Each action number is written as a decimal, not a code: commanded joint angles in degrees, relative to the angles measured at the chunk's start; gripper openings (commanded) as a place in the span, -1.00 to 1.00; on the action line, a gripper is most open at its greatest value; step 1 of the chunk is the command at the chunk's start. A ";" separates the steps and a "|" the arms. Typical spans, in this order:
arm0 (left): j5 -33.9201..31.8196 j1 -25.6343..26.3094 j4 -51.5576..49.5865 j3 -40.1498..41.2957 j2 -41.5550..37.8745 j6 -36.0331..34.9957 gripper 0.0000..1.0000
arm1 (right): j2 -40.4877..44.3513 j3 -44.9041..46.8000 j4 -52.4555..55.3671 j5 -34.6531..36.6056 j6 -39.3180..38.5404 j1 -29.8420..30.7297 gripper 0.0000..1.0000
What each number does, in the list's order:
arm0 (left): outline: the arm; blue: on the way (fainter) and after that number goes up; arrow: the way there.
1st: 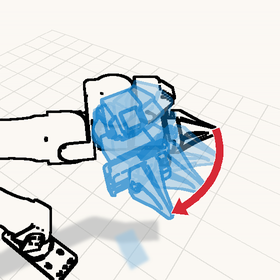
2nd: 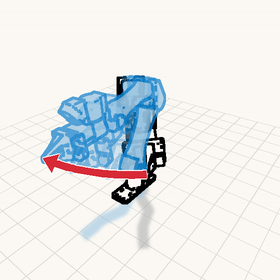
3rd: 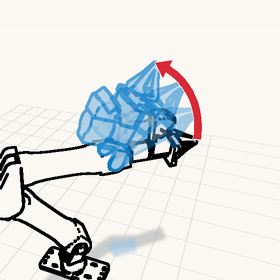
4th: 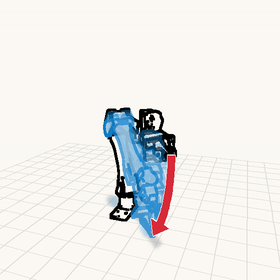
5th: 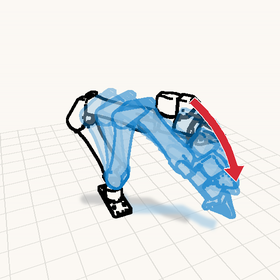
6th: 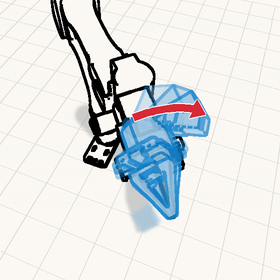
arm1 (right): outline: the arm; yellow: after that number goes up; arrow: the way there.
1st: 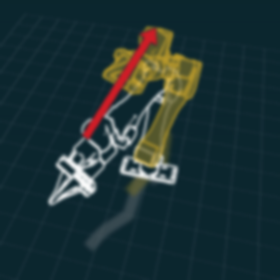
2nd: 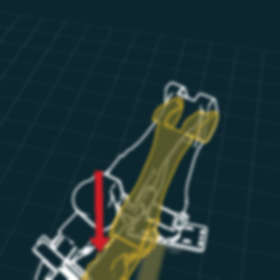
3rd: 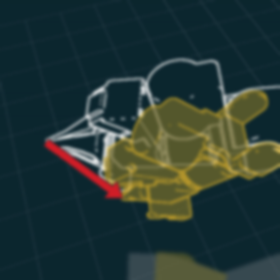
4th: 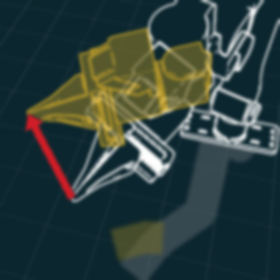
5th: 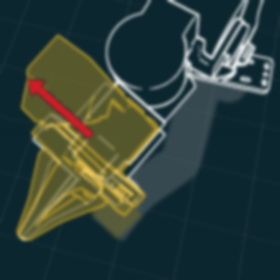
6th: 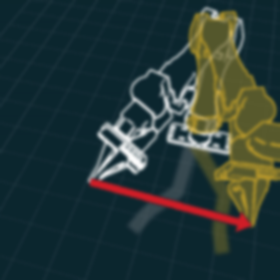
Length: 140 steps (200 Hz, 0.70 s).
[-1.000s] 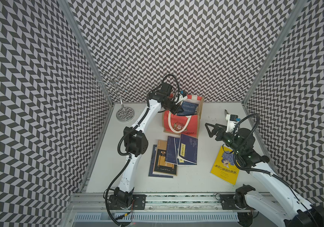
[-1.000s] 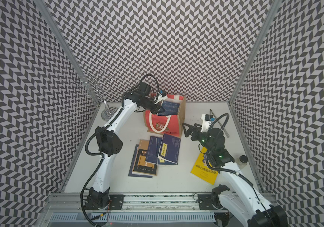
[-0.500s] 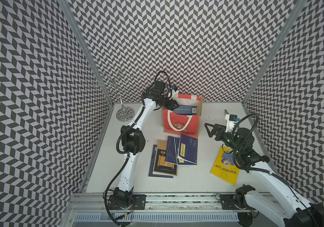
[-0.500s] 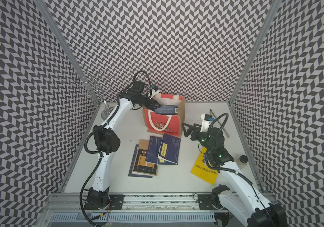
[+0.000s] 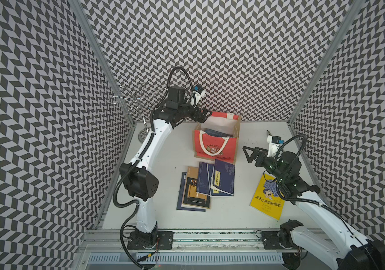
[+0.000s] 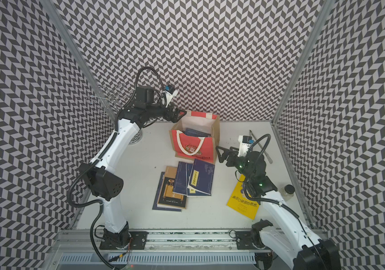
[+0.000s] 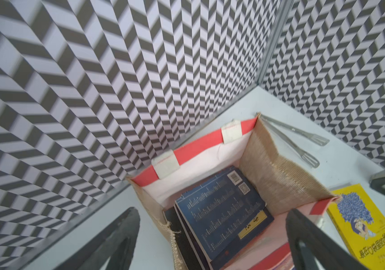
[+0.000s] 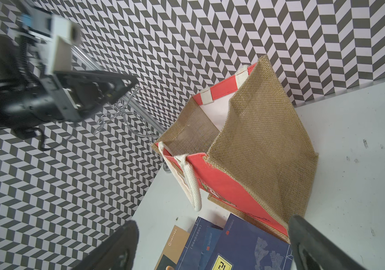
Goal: Put the books into the canvas bag
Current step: Place the book in the canvas bag, then pick up the book from the book.
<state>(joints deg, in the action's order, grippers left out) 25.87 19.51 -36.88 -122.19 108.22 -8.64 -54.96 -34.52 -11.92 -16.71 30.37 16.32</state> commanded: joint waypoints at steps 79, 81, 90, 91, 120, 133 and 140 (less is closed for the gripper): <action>-13.44 10.42 30.59 59.46 -34.31 19.79 0.99 | -8.29 7.08 3.45 -7.13 -3.37 -0.32 0.99; -13.40 10.69 31.07 60.50 -34.79 20.42 0.99 | -8.58 7.18 3.74 -7.22 -3.45 -0.32 0.99; -13.30 11.89 32.82 64.61 -37.01 22.85 1.00 | -9.83 7.89 4.22 -7.52 -3.48 -0.32 0.99; -13.30 12.06 32.92 65.01 -37.20 23.08 0.99 | -9.95 7.98 4.25 -7.53 -3.48 -0.32 0.99; -17.59 17.51 34.51 73.55 -39.96 28.55 0.99 | -13.39 9.93 4.00 -8.82 -3.38 -0.22 0.99; -21.10 20.77 35.67 76.48 -40.52 29.79 1.00 | -15.12 10.11 4.34 -9.04 -3.38 -0.06 0.99; -23.12 22.40 36.45 77.66 -40.70 30.69 1.00 | -15.95 10.20 4.29 -9.03 -3.47 0.21 0.99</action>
<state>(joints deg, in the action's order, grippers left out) 10.28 37.28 -6.11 -48.49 68.34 16.12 -68.82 -24.86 -6.26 -24.14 28.03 16.32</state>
